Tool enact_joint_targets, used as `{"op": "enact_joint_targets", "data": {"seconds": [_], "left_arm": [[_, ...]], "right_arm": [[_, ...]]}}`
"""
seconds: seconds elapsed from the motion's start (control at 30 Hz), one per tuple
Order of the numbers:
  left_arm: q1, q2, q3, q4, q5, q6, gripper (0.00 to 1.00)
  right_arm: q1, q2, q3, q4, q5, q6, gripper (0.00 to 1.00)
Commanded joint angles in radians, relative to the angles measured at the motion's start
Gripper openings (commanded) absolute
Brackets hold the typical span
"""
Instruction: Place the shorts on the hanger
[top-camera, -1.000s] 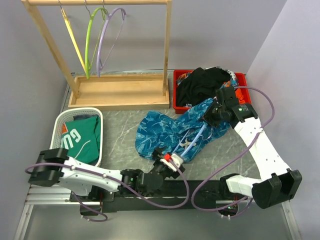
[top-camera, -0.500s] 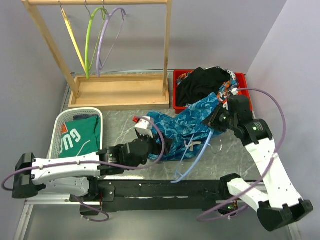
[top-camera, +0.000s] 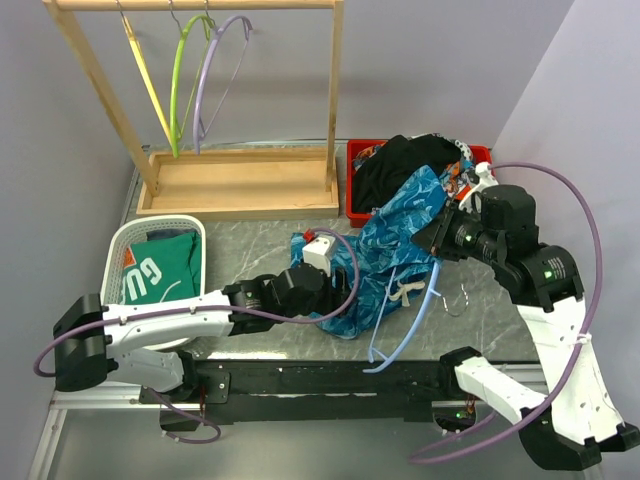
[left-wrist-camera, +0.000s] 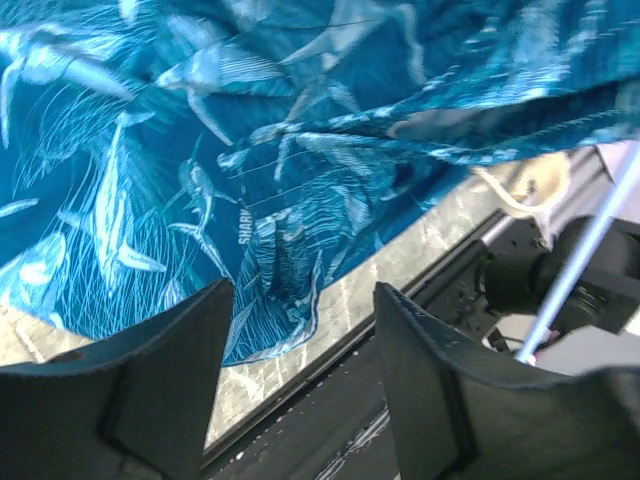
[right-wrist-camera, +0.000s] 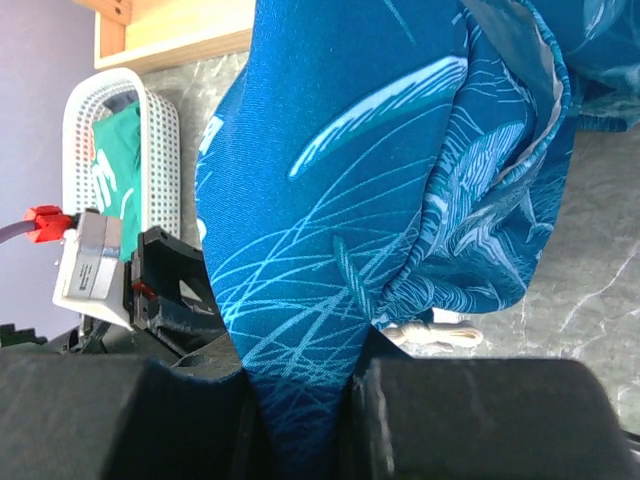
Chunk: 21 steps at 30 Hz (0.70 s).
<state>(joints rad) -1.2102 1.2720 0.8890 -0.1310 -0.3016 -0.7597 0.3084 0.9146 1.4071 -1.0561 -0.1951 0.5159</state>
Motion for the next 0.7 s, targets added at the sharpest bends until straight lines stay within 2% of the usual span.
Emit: {"op": "enact_joint_targets", "data": {"seconds": [0.0, 0.17, 0.37, 0.67], "left_arm": [[0.0, -0.042, 0.041, 0.106, 0.079, 0.078, 0.66], [0.0, -0.028, 0.083, 0.156, 0.076, 0.129, 0.73], [0.0, 0.03, 0.133, 0.227, 0.018, 0.183, 0.68], [0.0, 0.107, 0.211, 0.286, -0.016, 0.25, 0.66]], "right_arm": [[0.018, 0.02, 0.076, 0.007, -0.004, -0.019, 0.0], [0.037, 0.053, 0.134, -0.019, -0.017, -0.014, 0.0], [0.055, 0.081, 0.242, -0.079, -0.017, -0.01, 0.0], [0.069, 0.115, 0.385, -0.163, -0.026, -0.008, 0.0]]}}
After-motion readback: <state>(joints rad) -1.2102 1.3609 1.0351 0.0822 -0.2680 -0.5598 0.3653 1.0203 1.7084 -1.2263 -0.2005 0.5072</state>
